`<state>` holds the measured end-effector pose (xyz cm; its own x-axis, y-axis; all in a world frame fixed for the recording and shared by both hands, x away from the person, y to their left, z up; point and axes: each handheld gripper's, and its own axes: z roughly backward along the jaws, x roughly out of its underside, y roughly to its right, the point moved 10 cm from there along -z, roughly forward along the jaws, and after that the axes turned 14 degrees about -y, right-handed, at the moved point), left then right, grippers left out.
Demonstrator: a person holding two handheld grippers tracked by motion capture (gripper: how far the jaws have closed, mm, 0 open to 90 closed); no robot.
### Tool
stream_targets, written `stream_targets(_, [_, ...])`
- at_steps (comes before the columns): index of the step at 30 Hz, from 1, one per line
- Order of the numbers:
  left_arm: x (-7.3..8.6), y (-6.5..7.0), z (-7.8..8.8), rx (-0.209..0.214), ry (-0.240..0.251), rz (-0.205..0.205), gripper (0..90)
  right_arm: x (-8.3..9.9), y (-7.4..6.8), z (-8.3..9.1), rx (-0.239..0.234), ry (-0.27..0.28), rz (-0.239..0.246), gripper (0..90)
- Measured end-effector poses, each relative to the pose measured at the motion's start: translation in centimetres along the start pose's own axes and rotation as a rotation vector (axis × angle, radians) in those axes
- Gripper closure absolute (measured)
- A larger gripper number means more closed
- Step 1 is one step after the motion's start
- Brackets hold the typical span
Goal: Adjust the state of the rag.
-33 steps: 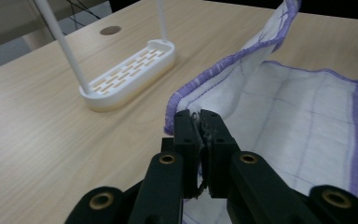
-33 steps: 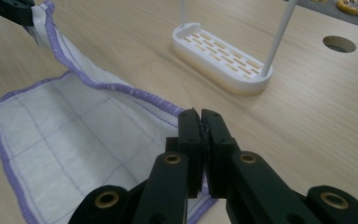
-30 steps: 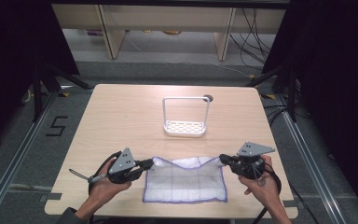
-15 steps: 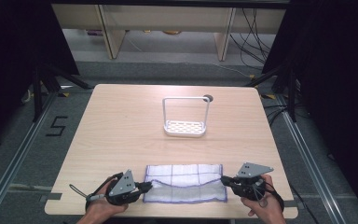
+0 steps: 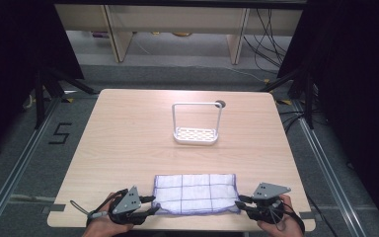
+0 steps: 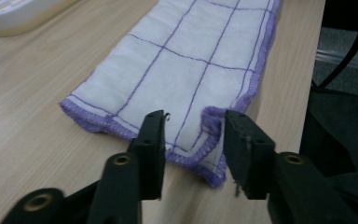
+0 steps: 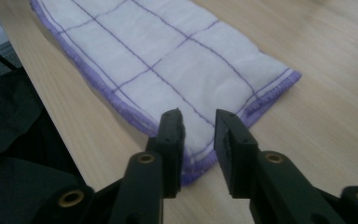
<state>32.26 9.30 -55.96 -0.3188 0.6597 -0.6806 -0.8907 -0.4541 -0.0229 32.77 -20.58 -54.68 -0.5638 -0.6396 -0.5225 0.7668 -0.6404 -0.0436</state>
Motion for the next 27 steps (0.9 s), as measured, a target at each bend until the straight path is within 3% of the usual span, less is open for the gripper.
stream_targets(1, [-0.3, -0.2, 0.8, 0.014, 0.032, 0.014, 48.6, -0.3, -0.1, 0.4, 0.0, 0.022, -0.006, 63.3])
stream_targets(2, [-0.6, -0.5, 1.4, 0.011, 0.059, 0.027, 48.8, -0.6, 0.2, 0.7, 0.026, 0.041, -0.012, 60.5])
stream_targets(4, [-1.9, -1.5, 2.3, -0.013, 0.13, 0.096, 47.5, -1.1, 0.4, 1.5, 0.054, 0.065, -0.058, 57.9])
stream_targets(5, [-1.9, -1.5, 2.3, -0.013, 0.13, 0.096, 46.5, -1.1, 0.4, 1.5, 0.054, 0.065, -0.058, 57.9])
stream_targets(7, [-2.9, -3.9, 2.2, -0.06, 0.123, 0.152, 45.3, -1.8, 1.6, 1.6, 0.133, 0.058, -0.109, 51.0])
stream_targets(9, [-3.1, -4.4, 1.9, -0.072, 0.114, 0.164, 44.9, -1.9, 1.7, 1.3, 0.138, 0.041, -0.128, 49.7])
stream_targets(11, [-3.7, -6.3, 0.2, -0.087, 0.065, 0.204, 44.0, -1.9, 1.8, 0.0, 0.142, -0.004, -0.154, 45.0])
stream_targets(12, [-3.7, -6.3, 0.2, -0.087, 0.065, 0.204, 43.5, -1.9, 1.8, 0.0, 0.142, -0.004, -0.154, 45.0])
stream_targets(13, [-4.0, -7.0, -1.2, -0.085, 0.044, 0.224, 43.3, -1.3, 1.5, -1.0, 0.129, -0.053, -0.181, 43.8])
stream_targets(15, [-4.0, -7.3, -2.5, -0.079, 0.012, 0.218, 43.3, -0.8, 1.5, -1.4, 0.134, -0.075, -0.165, 42.5])
stream_targets(18, [-3.9, -7.7, -3.8, -0.077, -0.022, 0.205, 43.3, -0.4, 1.3, -1.4, 0.137, -0.088, -0.186, 41.4])
stream_targets(19, [-3.8, -7.7, -4.1, -0.069, -0.033, 0.198, 43.5, -0.2, 1.5, -1.4, 0.157, -0.089, -0.164, 41.5])
stream_targets(20, [-3.5, -7.8, -4.3, -0.081, -0.065, 0.166, 43.5, -0.1, 1.5, -1.4, 0.16, -0.095, -0.159, 41.3])
stream_targets(21, [-3.2, -8.0, -4.5, -0.105, -0.083, 0.156, 43.5, 0.0, 1.4, -1.5, 0.163, -0.098, -0.161, 41.1])
stream_targets(22, [-3.0, -7.9, -4.7, -0.101, -0.082, 0.159, 43.4, 0.1, 1.3, -1.7, 0.163, -0.1, -0.158, 41.0])
stream_targets(27, [-1.8, -7.8, -5.0, -0.114, -0.135, 0.11, 45.8, 1.1, 1.1, -2.5, 0.197, -0.174, -0.119, 40.9])
